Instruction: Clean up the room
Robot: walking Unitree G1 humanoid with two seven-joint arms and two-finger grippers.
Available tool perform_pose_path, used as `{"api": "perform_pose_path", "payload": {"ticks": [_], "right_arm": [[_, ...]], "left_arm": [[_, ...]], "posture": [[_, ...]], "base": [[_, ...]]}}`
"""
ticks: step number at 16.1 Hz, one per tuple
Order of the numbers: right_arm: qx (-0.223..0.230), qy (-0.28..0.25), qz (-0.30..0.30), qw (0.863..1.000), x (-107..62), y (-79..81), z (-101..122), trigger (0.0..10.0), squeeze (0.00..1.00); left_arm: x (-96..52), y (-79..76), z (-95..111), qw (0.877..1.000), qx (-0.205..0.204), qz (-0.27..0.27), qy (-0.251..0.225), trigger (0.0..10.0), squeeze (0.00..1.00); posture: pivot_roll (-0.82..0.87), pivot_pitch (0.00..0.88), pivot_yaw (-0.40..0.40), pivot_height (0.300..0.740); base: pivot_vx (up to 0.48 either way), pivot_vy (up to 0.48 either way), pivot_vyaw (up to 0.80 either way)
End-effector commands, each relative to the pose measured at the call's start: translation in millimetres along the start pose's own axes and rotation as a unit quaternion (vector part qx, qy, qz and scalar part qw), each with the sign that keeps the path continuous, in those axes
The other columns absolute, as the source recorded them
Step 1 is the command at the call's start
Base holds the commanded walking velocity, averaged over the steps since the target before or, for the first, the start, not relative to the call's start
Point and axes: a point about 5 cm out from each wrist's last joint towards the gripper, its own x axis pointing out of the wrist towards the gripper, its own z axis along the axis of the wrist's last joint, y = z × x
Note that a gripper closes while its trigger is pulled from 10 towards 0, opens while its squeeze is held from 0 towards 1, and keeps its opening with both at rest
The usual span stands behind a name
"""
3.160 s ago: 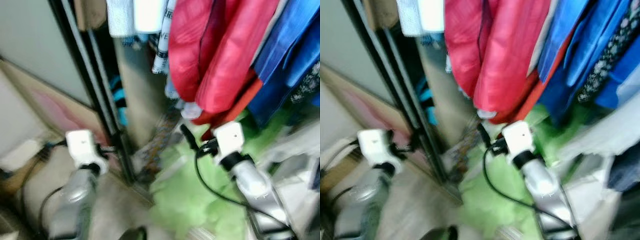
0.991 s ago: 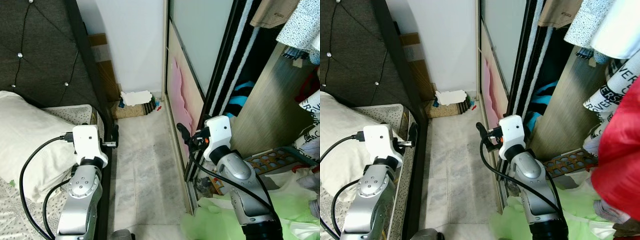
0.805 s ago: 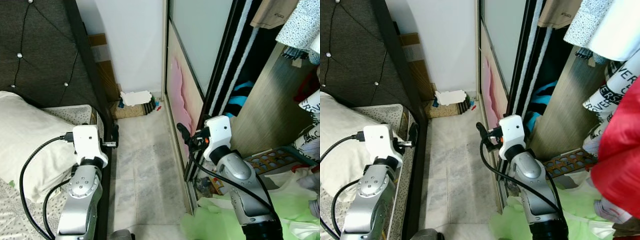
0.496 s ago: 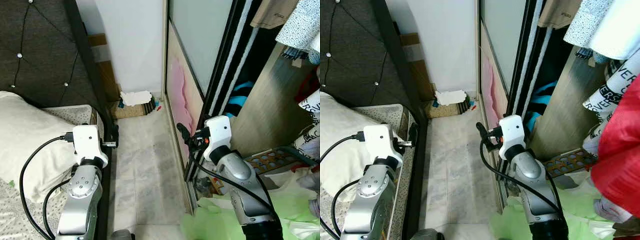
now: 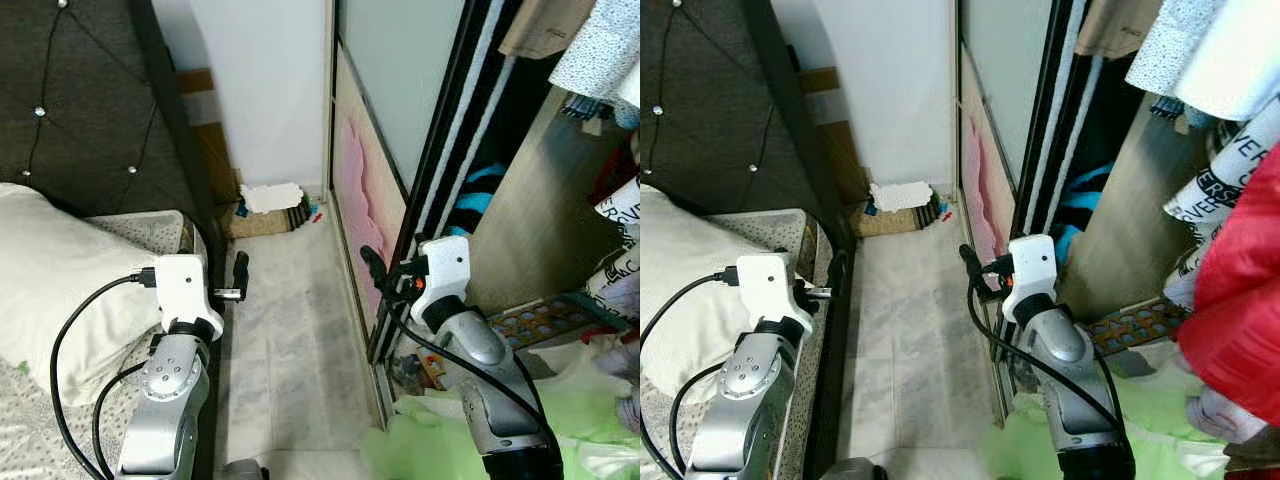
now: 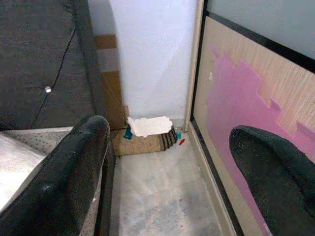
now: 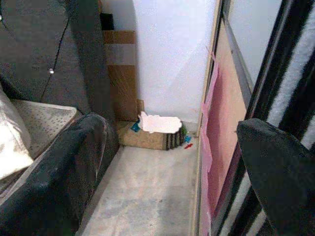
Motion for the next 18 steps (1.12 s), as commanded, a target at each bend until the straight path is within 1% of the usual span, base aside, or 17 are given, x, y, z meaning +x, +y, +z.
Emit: {"api": "perform_pose_path", "payload": {"ticks": [1,4,5,7,9,12,18], "right_arm": [[0.000,-0.007,-0.003,1.000,2.6,-0.7,3.2,10.0,0.00],[0.000,-0.011,-0.006,1.000,3.2,-1.8,3.9,10.0,0.00],[0.006,-0.017,-0.005,1.000,3.0,-2.1,5.0,10.0,0.00],[0.002,-0.014,-0.007,1.000,3.2,-2.6,4.9,10.0,0.00],[0.000,-0.014,-0.010,1.000,3.4,-3.9,4.9,10.0,0.00],[-0.020,-0.013,-0.005,1.000,3.4,-3.8,4.7,10.0,0.00],[-0.026,-0.014,0.005,1.000,4.7,-2.3,4.7,10.0,0.00]], "left_arm": [[-0.5,1.1,-1.4,1.000,0.001,-0.003,0.001,10.0,0.00],[0.3,0.4,-1.3,1.000,0.012,-0.004,0.001,10.0,0.00],[0.6,0.0,-1.5,1.000,0.017,-0.001,0.002,10.0,0.00],[0.4,-0.6,-2.7,1.000,0.001,0.003,0.006,10.0,0.00],[-0.9,-4.5,-1.7,0.999,-0.026,-0.021,0.002,10.0,0.00],[-2.2,-4.8,-0.2,0.999,-0.023,-0.022,-0.004,10.0,0.00],[-2.8,-3.1,0.3,0.999,-0.021,-0.028,-0.009,10.0,0.00]], "posture": [[-0.08,0.000,0.034,0.740],[-0.08,0.000,0.037,0.740],[-0.08,0.000,0.037,0.740],[-0.08,0.000,0.037,0.740],[-0.08,0.000,0.035,0.740],[-0.08,0.000,0.034,0.740],[-0.07,0.000,0.029,0.740]], "base": [[0.000,0.000,0.00],[0.000,0.000,0.00],[0.000,0.000,0.00],[0.000,0.000,0.00],[0.000,0.000,0.00],[0.000,0.000,0.00],[0.000,0.000,0.77]]}}
